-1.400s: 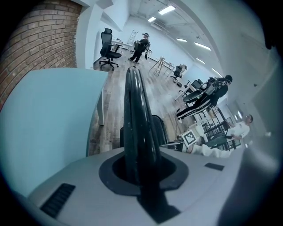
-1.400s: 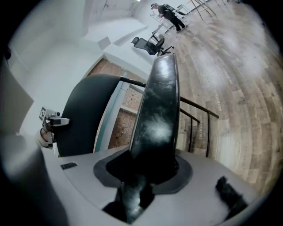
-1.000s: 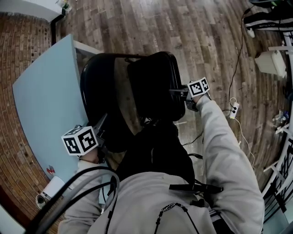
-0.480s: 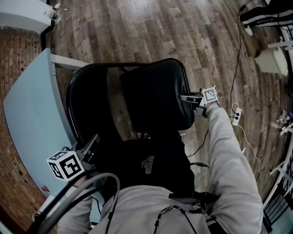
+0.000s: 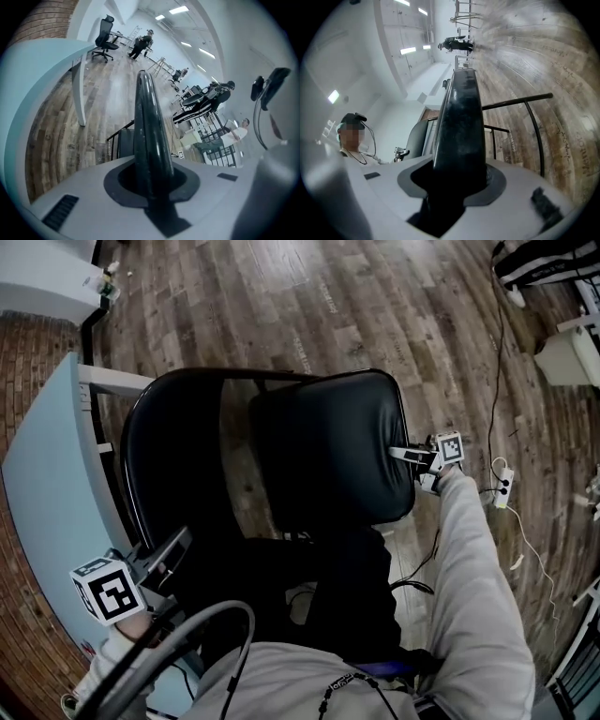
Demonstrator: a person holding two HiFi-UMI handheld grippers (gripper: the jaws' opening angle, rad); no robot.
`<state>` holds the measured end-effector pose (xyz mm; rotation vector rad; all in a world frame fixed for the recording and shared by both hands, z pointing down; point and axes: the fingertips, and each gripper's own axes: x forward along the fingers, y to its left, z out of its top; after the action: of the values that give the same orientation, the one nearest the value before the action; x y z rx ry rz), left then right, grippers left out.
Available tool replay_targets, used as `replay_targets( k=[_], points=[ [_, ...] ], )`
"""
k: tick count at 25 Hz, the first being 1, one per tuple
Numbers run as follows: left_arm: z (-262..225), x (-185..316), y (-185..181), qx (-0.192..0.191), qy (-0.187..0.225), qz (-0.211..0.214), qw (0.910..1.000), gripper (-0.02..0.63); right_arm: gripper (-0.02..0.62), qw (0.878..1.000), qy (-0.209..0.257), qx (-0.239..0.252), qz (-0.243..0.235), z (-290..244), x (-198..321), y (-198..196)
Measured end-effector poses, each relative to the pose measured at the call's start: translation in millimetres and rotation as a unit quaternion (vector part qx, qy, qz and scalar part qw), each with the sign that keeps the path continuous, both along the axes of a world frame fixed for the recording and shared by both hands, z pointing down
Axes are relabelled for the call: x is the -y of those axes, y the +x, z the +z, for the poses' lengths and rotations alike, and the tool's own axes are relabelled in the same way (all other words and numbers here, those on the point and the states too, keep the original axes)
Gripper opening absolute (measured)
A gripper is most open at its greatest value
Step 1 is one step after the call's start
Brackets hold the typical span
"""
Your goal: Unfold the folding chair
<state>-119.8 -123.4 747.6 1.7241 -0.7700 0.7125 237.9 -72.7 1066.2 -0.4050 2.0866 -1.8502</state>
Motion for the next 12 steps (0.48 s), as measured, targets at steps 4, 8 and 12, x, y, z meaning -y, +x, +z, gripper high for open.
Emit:
replay_targets(
  k=[4, 8, 12],
  points=[
    [12.9, 0.8, 4.9, 0.005, 0.002, 0.009, 0.9999, 0.074, 0.170, 0.999, 0.006, 0.031, 0.024, 26.9, -18.5, 8.3],
    [22.1, 2.8, 1.0, -0.002, 0.000, 0.013, 0.9999, 0.071, 0.167, 0.997, 0.020, 0.072, 0.030, 38.0, -25.1, 13.9],
    [22.8, 3.4, 2.7, -0.007, -0.001, 0.012, 0.9999, 0.072, 0.156, 0.993, 0.050, 0.095, 0.047, 38.5, -26.0, 18.9]
  ],
)
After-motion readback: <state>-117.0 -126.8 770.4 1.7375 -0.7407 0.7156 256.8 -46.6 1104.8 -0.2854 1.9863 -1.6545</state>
